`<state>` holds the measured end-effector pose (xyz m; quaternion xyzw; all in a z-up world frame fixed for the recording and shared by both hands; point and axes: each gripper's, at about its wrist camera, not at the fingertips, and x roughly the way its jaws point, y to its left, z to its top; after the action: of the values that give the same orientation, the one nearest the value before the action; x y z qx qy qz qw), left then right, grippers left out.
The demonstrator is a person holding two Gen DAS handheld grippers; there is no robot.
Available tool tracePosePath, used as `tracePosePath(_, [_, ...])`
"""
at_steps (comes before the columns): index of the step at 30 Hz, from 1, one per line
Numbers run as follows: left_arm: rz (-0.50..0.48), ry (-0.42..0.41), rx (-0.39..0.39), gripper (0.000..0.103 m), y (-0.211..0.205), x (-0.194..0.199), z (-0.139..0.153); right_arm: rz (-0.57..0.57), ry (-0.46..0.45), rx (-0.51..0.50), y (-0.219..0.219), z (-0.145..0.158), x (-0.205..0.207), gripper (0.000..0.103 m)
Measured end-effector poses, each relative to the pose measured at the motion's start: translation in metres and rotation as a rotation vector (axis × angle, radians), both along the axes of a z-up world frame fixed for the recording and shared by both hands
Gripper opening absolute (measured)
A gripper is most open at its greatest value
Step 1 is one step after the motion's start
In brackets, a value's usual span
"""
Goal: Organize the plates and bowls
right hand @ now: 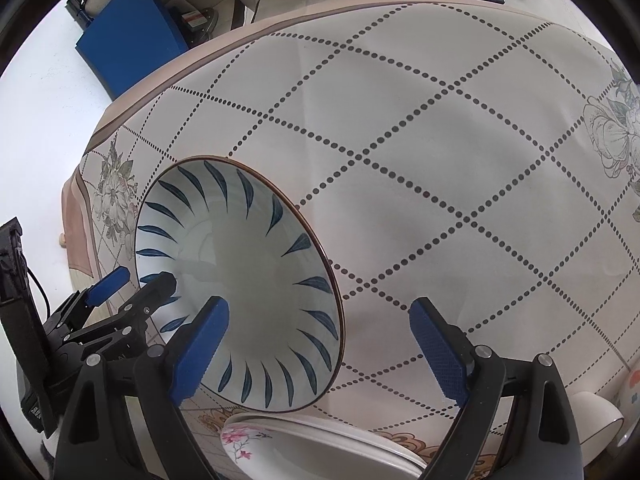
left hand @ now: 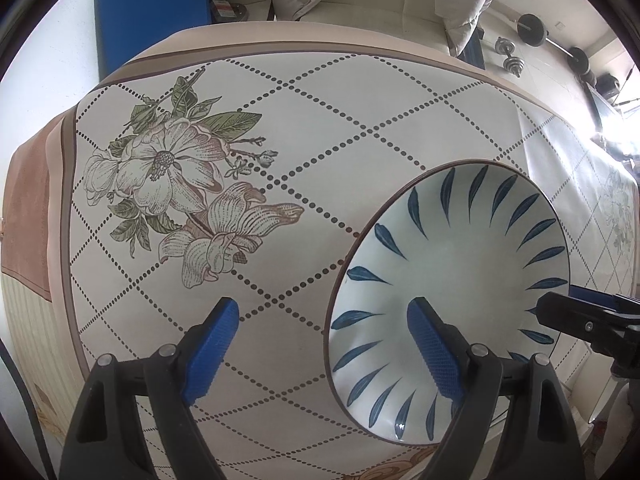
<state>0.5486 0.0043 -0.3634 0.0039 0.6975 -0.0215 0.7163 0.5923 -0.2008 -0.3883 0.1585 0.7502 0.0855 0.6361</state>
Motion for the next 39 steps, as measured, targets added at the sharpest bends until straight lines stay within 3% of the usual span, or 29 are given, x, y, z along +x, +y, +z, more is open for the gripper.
tracePosePath(7, [-0.01, 0.055, -0.083, 0.079, 0.0, 0.01, -0.011, 0.003, 0.012, 0.034, 0.001, -0.005, 0.004, 0.093])
tracePosePath(11, [-0.023, 0.046, -0.102, 0.076, -0.004, 0.011, -0.009, 0.0, 0.016, 0.057, -0.001, -0.006, 0.005, 0.092])
tracePosePath(13, [-0.03, 0.038, -0.102, 0.066, -0.005, 0.012, -0.007, -0.011, 0.022, 0.079, -0.001, -0.006, 0.005, 0.089])
tracePosePath(15, [-0.035, 0.041, -0.116, 0.048, -0.005, 0.013, -0.005, -0.022, 0.027, 0.104, -0.003, -0.006, 0.005, 0.087])
tracePosePath(17, [-0.029, 0.062, -0.154, 0.035, -0.006, 0.015, -0.004, -0.03, 0.027, 0.106, -0.006, -0.005, 0.005, 0.08])
tracePosePath(18, [-0.027, 0.068, -0.158, 0.033, -0.007, 0.018, -0.004, -0.031, 0.025, 0.117, -0.007, -0.005, 0.005, 0.069])
tracePosePath(19, [-0.028, 0.067, -0.154, 0.033, -0.008, 0.018, -0.004, -0.036, 0.034, 0.134, -0.008, -0.006, 0.004, 0.062])
tracePosePath(23, [-0.027, 0.058, -0.145, 0.031, -0.008, 0.018, -0.003, -0.035, 0.031, 0.116, -0.008, -0.004, 0.001, 0.055])
tracePosePath(25, [-0.023, 0.055, -0.141, 0.028, -0.005, 0.018, -0.002, -0.024, 0.034, 0.103, -0.008, -0.004, 0.0, 0.029])
tracePosePath(27, [-0.019, 0.053, -0.135, 0.023, 0.002, 0.016, -0.001, -0.012, 0.035, 0.064, -0.009, -0.005, -0.001, 0.021])
tracePosePath(39, [-0.025, 0.02, -0.103, 0.017, 0.011, 0.009, 0.01, -0.042, 0.02, 0.061, -0.016, -0.002, -0.004, 0.016])
